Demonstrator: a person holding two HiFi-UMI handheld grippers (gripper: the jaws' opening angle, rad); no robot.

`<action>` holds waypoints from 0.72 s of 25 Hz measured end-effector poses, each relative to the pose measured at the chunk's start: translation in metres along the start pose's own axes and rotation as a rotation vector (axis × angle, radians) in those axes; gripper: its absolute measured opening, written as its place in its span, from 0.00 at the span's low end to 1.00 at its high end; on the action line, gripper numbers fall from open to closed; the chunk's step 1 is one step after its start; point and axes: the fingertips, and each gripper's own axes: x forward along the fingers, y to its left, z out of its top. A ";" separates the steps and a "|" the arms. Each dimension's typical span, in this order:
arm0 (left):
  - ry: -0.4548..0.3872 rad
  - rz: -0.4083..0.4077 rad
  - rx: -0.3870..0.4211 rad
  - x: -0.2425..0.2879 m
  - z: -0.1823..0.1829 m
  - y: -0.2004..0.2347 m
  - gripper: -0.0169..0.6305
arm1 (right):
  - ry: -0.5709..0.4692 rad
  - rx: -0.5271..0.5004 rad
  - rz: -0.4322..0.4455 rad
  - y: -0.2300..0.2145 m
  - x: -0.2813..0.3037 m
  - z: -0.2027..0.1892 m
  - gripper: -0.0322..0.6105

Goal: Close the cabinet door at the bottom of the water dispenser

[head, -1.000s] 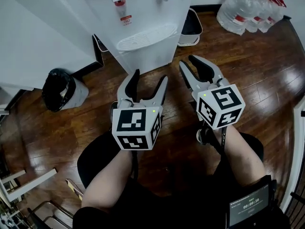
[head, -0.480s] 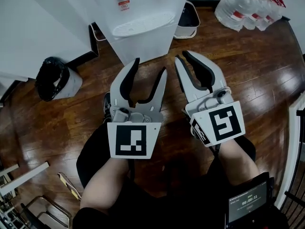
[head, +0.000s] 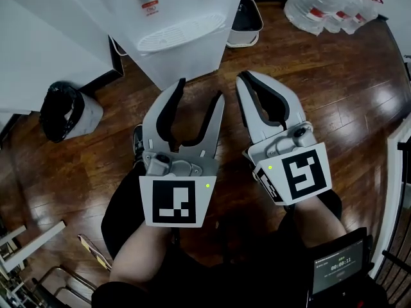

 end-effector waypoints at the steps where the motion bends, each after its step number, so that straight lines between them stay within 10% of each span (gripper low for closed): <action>1: -0.001 -0.001 -0.005 0.000 0.000 -0.001 0.39 | 0.003 0.003 -0.002 -0.001 0.000 -0.001 0.08; 18: 0.025 -0.030 -0.024 0.005 -0.014 -0.012 0.39 | 0.007 0.007 -0.002 -0.001 -0.002 -0.007 0.07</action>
